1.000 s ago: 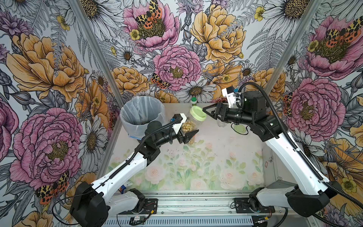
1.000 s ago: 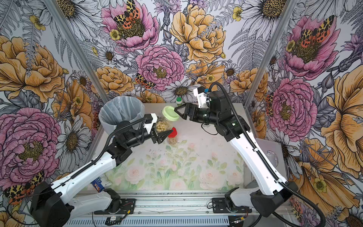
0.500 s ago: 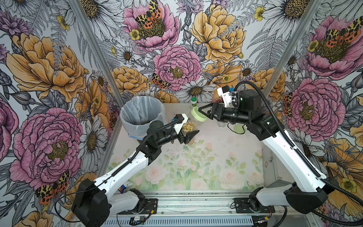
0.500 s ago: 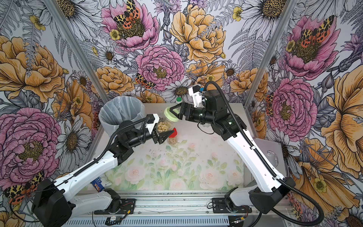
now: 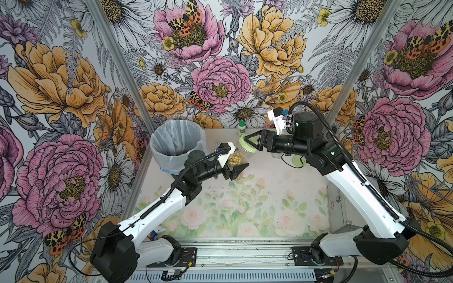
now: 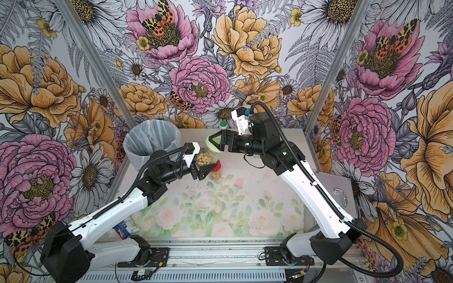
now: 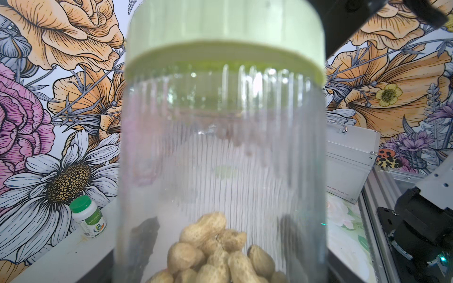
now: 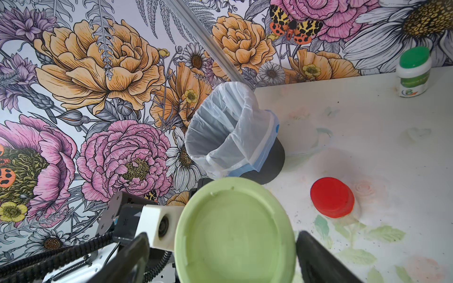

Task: Empty moldy peanuts from jars
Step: Unscrew the lid from the jar.

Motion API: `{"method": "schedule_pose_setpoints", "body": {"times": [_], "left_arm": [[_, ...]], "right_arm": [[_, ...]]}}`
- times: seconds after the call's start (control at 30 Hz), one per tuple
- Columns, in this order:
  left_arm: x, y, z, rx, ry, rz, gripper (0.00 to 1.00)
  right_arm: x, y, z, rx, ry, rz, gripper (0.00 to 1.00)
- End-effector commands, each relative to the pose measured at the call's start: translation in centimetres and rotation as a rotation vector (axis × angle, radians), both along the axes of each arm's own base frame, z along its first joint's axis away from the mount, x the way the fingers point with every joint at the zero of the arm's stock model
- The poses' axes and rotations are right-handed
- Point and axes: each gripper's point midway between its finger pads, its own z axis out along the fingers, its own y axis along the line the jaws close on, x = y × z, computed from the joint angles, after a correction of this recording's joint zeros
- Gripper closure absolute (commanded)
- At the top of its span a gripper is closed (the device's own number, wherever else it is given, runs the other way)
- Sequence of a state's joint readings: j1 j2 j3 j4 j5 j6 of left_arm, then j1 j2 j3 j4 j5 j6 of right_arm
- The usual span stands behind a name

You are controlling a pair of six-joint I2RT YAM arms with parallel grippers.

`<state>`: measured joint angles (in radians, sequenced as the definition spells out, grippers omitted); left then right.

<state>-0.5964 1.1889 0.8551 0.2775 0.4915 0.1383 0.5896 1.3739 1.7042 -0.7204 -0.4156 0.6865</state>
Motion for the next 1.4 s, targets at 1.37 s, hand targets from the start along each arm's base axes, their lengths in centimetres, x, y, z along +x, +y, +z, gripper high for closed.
{"method": "schedule_pose_setpoints", "body": {"times": [1.37], "left_arm": [[-0.6,0.1,3.5,-0.038,-0.114,-0.005,0.78]], "right_arm": [[0.4,1.0,-1.8,-0.115,-0.032,0.028,0.17]]}}
